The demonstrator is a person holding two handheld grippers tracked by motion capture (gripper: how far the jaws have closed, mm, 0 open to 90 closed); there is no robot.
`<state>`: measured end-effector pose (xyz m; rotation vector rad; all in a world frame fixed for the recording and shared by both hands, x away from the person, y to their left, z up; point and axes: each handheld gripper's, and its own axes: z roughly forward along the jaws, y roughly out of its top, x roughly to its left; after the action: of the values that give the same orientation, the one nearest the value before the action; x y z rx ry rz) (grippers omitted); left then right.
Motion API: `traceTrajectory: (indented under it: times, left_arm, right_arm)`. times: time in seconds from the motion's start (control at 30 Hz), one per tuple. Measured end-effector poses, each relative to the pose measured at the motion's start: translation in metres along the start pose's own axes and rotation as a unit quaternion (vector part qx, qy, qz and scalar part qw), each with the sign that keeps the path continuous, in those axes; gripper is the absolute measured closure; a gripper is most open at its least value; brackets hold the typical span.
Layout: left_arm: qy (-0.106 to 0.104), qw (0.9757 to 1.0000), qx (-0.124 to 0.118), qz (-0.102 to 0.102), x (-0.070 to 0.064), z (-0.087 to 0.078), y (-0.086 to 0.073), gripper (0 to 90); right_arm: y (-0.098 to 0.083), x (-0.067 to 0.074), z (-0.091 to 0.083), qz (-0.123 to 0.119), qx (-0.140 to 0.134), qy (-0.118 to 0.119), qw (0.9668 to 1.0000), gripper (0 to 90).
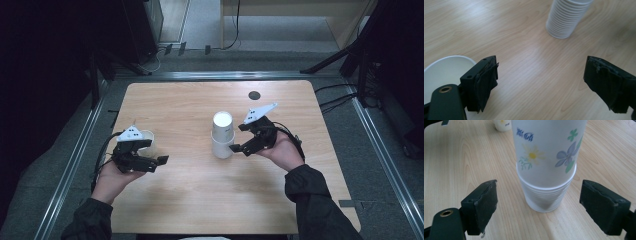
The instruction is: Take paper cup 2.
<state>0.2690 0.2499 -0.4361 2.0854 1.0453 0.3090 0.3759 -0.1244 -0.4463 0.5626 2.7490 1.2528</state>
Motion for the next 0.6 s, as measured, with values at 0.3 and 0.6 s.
traceTrajectory:
  times: [0.3, 0.6]
  left_arm:
    - [-0.030, 0.9995, 0.005, 0.006, -0.020, 0.009, -0.005, 12.7]
    - [-0.048, 0.9982, 0.026, 0.024, -0.027, 0.019, -0.006, 13.4]
  right_arm:
    - [0.022, -0.009, 0.004, -0.015, -0.005, 0.009, 0.9998, 15.5]
    - [0.045, -0.016, 0.007, -0.034, 0.035, 0.019, 0.9986, 17.7]
